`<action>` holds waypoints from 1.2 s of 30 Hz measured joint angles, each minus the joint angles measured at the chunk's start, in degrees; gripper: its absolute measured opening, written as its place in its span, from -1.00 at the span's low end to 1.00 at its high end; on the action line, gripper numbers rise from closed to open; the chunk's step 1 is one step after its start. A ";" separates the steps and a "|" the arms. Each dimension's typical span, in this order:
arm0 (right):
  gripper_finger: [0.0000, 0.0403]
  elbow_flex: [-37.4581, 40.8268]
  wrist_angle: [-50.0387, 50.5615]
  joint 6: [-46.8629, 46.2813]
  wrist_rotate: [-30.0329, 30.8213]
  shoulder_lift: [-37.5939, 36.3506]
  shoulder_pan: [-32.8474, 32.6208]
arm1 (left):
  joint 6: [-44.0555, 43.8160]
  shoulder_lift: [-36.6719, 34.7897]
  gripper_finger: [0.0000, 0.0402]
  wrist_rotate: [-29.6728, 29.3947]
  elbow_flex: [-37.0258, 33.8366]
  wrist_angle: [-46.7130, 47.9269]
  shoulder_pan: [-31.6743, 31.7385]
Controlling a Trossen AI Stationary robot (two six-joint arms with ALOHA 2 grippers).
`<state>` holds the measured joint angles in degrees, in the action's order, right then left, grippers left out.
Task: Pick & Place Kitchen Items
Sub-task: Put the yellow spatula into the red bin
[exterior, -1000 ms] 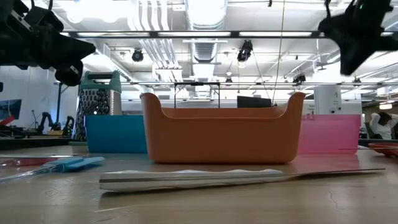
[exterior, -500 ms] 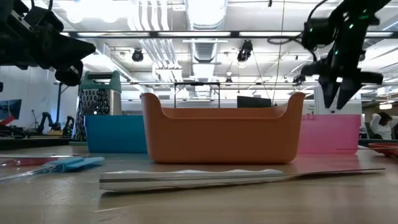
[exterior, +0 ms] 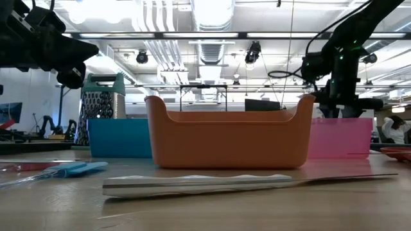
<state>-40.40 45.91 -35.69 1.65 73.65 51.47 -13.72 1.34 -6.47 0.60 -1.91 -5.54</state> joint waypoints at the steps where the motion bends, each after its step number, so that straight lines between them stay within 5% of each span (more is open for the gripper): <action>1: -0.27 0.00 -0.07 0.42 0.11 0.62 0.10 | 0.00 -0.01 -0.87 0.00 0.01 0.00 0.01; 25: -0.30 0.00 -5.06 3.01 4.39 12.07 1.87 | 0.00 -0.01 -0.88 0.00 0.00 0.00 0.01; 36: -0.85 0.15 -5.75 3.05 4.66 10.64 1.89 | 0.00 0.00 -0.89 0.01 0.00 0.00 0.01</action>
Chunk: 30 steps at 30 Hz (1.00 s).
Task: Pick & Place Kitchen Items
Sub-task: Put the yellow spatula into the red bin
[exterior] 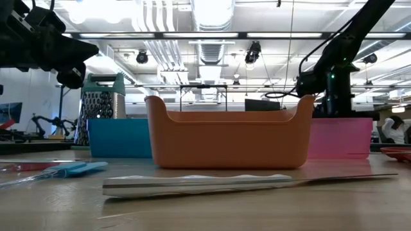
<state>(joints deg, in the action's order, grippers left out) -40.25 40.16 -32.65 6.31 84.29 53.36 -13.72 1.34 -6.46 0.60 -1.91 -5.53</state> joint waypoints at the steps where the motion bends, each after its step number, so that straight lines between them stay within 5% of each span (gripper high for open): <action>1: -0.91 0.00 0.00 0.09 0.04 -0.23 0.00 | 0.00 -0.02 -0.88 0.00 0.01 0.00 0.00; 9: -0.95 -0.02 1.33 -0.35 -0.92 -5.28 -0.02 | 0.00 -0.01 -0.88 0.00 0.00 0.01 -0.01; 16: -0.95 -1.58 1.44 -0.39 -5.84 -17.30 -0.52 | 0.00 -0.02 -0.88 0.00 0.00 0.00 0.01; 24: -0.96 -7.36 0.19 -0.15 -6.35 -31.49 -3.44 | 0.00 0.00 -0.87 -0.01 0.00 0.02 0.01; 30: -0.96 -13.32 -0.73 -0.05 -6.79 -35.02 -9.17 | 0.00 -0.02 -0.88 0.00 0.02 0.00 0.01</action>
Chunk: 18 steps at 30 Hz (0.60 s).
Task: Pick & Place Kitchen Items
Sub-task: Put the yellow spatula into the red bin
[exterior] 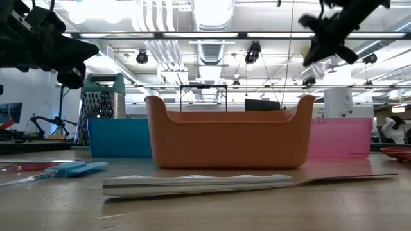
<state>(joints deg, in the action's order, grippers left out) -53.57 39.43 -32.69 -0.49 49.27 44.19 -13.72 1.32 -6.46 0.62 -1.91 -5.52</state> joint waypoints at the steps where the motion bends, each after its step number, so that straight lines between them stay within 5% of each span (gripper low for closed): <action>1: -0.96 -1.02 -0.49 0.18 0.00 0.03 -1.27 | 0.00 0.02 -0.88 0.00 -0.02 0.00 -0.01; 11: -0.96 -10.92 -2.23 9.57 1.32 9.68 -14.07 | 0.00 0.00 -0.88 0.00 -0.02 0.00 -0.02; 18: -0.96 -16.66 5.93 11.92 2.05 21.72 -17.76 | -0.01 0.01 -0.88 0.00 -0.01 0.00 -0.02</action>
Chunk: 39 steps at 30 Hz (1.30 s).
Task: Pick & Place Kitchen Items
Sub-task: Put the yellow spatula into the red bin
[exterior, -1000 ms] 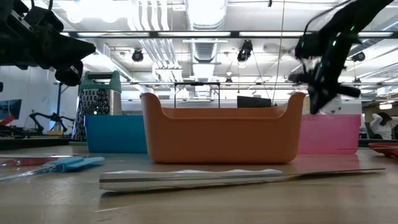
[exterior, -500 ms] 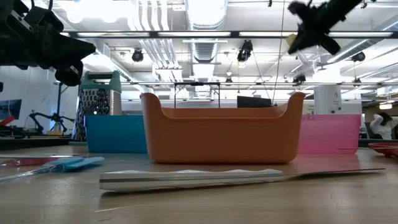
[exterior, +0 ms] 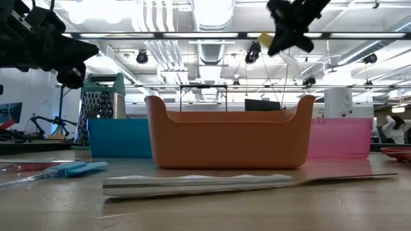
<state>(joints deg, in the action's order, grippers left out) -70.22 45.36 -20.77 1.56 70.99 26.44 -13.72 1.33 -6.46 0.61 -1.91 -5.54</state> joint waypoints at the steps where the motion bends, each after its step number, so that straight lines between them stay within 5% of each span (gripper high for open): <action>1: -0.96 -0.51 1.51 0.34 0.09 1.65 -0.29 | 0.01 -0.01 -0.89 0.00 -0.01 0.02 0.02; 16: -0.96 -0.90 8.50 3.27 -2.44 18.83 -3.95 | 0.01 -0.01 -0.87 -0.02 0.01 0.00 0.02; 39: -0.96 3.17 7.63 5.86 -3.76 30.93 -7.85 | 0.01 0.00 -0.88 -0.01 0.00 0.00 0.00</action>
<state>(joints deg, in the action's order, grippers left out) -67.05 52.99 -14.92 -2.20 101.92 18.59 -13.72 1.33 -6.47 0.61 -1.91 -5.54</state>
